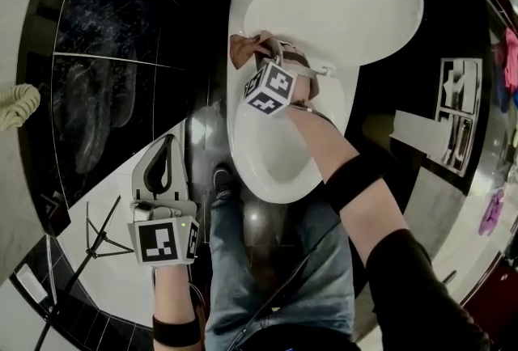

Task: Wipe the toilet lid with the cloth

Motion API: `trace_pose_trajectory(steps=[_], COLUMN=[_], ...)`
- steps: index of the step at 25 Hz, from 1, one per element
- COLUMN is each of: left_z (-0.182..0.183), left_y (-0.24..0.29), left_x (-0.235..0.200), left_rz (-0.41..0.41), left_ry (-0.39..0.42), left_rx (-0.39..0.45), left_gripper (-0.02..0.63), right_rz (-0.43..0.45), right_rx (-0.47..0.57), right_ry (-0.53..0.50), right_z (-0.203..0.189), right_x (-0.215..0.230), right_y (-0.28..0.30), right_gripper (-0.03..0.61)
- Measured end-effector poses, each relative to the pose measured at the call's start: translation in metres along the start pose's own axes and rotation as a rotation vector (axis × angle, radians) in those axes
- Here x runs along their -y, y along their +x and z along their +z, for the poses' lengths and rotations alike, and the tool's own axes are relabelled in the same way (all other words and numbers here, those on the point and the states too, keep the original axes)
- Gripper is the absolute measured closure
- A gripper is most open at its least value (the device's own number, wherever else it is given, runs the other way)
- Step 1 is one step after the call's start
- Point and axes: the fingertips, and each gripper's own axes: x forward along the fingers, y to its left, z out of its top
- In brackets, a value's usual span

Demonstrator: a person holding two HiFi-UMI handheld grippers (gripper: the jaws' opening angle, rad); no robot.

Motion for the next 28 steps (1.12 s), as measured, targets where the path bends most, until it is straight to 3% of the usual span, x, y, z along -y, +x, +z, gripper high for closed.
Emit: trace_pose_trajectory(steps=[6, 10, 14, 22, 28], left_z=[-0.012, -0.008, 0.003, 0.077, 0.166], left_y=[0.011, 0.019, 0.018, -0.035, -0.075], left_x=[0.01, 0.022, 0.029, 0.045, 0.046], left_rz=[0.001, -0.013, -0.025, -0.091, -0.174], left_ry=[0.003, 0.013, -0.002, 0.005, 0.015], left_rx=[-0.013, -0.003, 0.004, -0.004, 0.081], left_gripper=[0.614, 0.614, 0.614, 0.614, 0.614], right_rz=[0.075, 0.081, 0.073, 0.062, -0.06], right_rx=[-0.093, -0.091, -0.079, 0.028, 0.156], right_ry=[0.038, 0.047, 0.127, 0.361, 0.534], right_z=[-0.059, -0.066, -0.062, -0.015, 0.033], right_x=[-0.02, -0.019, -0.003, 0.037, 0.104], right_y=[0.021, 0.022, 0.004, -0.144, -0.287], right_gripper=[0.505, 0.503, 0.503, 0.502, 0.5])
